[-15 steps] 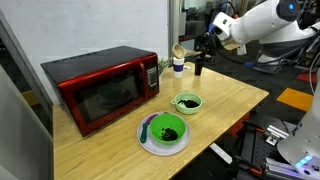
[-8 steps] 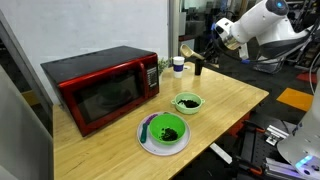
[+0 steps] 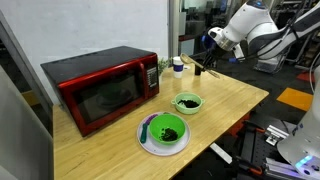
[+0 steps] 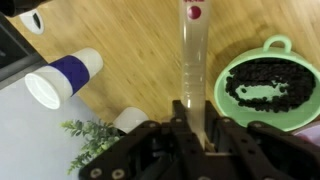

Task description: Use the spoon to transfer beans from the light-green bowl to the dark green bowl

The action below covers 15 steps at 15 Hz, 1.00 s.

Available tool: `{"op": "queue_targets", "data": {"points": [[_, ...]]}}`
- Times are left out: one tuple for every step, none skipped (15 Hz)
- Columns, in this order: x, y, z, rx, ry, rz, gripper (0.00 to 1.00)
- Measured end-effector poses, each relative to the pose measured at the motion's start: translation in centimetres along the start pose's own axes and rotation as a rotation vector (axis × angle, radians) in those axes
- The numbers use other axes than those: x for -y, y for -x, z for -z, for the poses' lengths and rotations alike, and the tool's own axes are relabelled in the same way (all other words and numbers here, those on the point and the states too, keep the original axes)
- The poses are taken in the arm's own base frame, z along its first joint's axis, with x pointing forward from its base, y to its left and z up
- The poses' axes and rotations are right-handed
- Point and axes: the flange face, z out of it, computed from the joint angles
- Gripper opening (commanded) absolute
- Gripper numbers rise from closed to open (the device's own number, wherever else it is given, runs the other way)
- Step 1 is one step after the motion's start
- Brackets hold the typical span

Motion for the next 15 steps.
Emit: {"op": "queue_targets", "data": {"points": [[-0.2,-0.2,-0.2,0.009,-0.034,-0.001,0.06],[-0.4,-0.6,-0.4,0.020,-0.064,0.001,0.06],[-0.7,-1.0,-0.3,0.027,-0.094,-0.005,0.06],[-1.0,-1.4,-0.1,0.030,-0.122,-0.006,0.06],[-1.3,-1.9,0.2,0.037,-0.147,-0.006,0.06],[-1.6,-2.4,0.4,0.045,-0.168,-0.005,0.06],[-2.0,-2.9,0.7,0.056,-0.184,-0.005,0.06],[-2.4,-3.2,0.9,0.067,-0.197,-0.006,0.06],[-2.7,-3.5,1.0,0.081,-0.206,-0.005,0.06],[-3.1,-3.6,1.2,0.094,-0.214,-0.006,0.06],[-3.5,-3.6,1.2,0.106,-0.219,-0.006,0.06],[-3.8,-3.5,1.2,0.118,-0.221,-0.007,0.06],[-4.0,-3.4,1.1,0.131,-0.223,-0.009,0.06],[-4.3,-3.2,1.0,0.144,-0.224,-0.011,0.06],[-4.4,-3.1,0.8,0.156,-0.224,-0.013,0.06]]}}
